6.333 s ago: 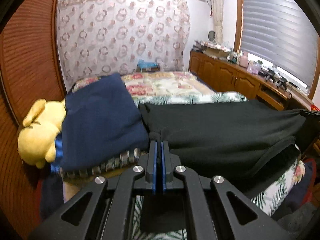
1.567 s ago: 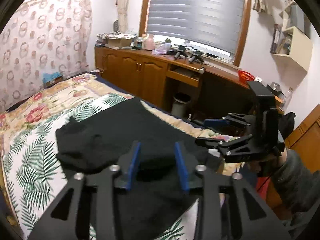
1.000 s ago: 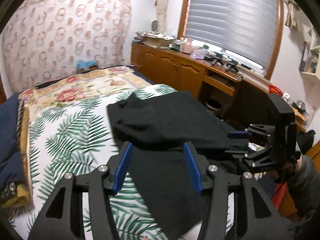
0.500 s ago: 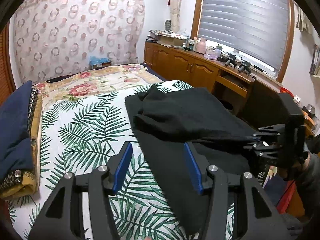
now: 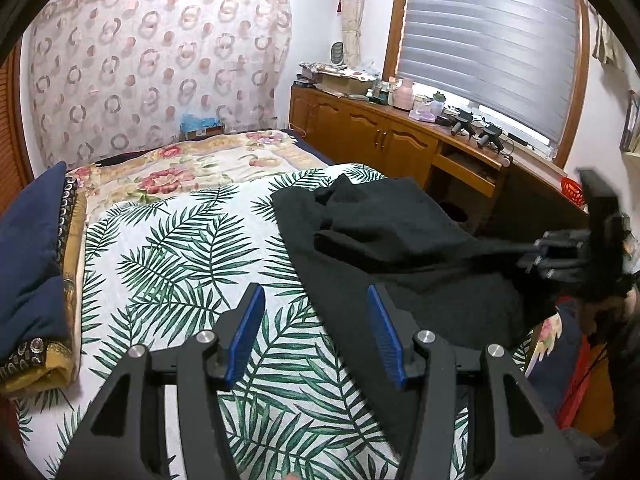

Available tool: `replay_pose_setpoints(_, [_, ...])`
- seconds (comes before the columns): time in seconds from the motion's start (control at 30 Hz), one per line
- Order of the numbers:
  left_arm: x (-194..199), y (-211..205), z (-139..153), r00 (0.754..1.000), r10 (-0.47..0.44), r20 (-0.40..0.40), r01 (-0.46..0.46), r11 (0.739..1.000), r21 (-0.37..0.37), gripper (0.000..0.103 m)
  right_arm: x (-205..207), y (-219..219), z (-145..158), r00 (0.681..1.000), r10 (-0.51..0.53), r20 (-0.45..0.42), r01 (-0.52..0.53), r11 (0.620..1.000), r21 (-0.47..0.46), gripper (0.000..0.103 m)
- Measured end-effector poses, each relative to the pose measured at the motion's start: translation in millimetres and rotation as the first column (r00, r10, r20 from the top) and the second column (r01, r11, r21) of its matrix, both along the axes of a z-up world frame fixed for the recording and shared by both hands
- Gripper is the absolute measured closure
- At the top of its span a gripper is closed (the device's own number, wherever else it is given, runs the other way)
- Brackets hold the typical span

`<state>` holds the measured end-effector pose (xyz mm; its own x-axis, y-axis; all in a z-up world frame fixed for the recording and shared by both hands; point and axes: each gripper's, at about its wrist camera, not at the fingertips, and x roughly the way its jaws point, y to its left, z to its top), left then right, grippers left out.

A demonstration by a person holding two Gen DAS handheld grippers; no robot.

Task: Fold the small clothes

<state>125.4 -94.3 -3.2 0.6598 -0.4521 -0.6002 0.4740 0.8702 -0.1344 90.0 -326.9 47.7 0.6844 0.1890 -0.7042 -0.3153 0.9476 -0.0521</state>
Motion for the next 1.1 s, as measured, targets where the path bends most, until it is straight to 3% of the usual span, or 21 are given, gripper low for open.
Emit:
replay_pose_setpoints(0.13, [0.7, 0.5, -0.7, 1.0, 0.003, -0.003, -0.003, 1.0, -0.003, 0.051, 5.0, -8.9, -32.3, 0.994, -0.051, -0.095, 0.044, 0.996, -0.073, 0.084])
replay_pose_setpoints(0.27, [-0.2, 0.8, -1.3, 1.0, 0.003, -0.001, -0.003, 1.0, 0.0, 0.051, -1.2, -15.3, -28.3, 0.995, -0.059, -0.084, 0.054, 0.997, -0.058, 0.056])
replay_pose_setpoints(0.3, [-0.1, 1.0, -1.2, 1.0, 0.002, 0.001, -0.002, 1.0, 0.0, 0.051, -2.0, -16.6, -23.4, 0.995, -0.065, -0.075, 0.061, 0.997, -0.056, 0.055])
replay_pose_setpoints(0.5, [-1.2, -1.1, 0.4, 1.0, 0.003, 0.013, -0.003, 1.0, 0.006, 0.051, 2.8, -8.5, 0.9, 0.999, -0.045, -0.014, 0.045, 0.998, -0.043, 0.054])
replay_pose_setpoints(0.7, [-0.5, 0.8, -1.1, 1.0, 0.004, 0.013, -0.004, 1.0, 0.008, 0.051, 23.7, 21.4, 5.3, 1.0, 0.016, 0.008, -0.016, 0.998, -0.056, 0.054])
replay_pose_setpoints(0.93, [13.3, 2.3, -9.7, 1.0, 0.001, -0.006, 0.0, 1.0, 0.018, 0.051, 70.7, 65.0, 1.2, 0.992, 0.12, -0.023, -0.122, 0.99, -0.066, 0.054])
replay_pose_setpoints(1.1, [27.3, 10.9, -21.8, 0.999, 0.011, -0.041, -0.01, 1.0, 0.014, 0.051, 112.8, 95.1, -18.2, 0.98, 0.185, -0.079, -0.192, 0.976, -0.098, 0.054])
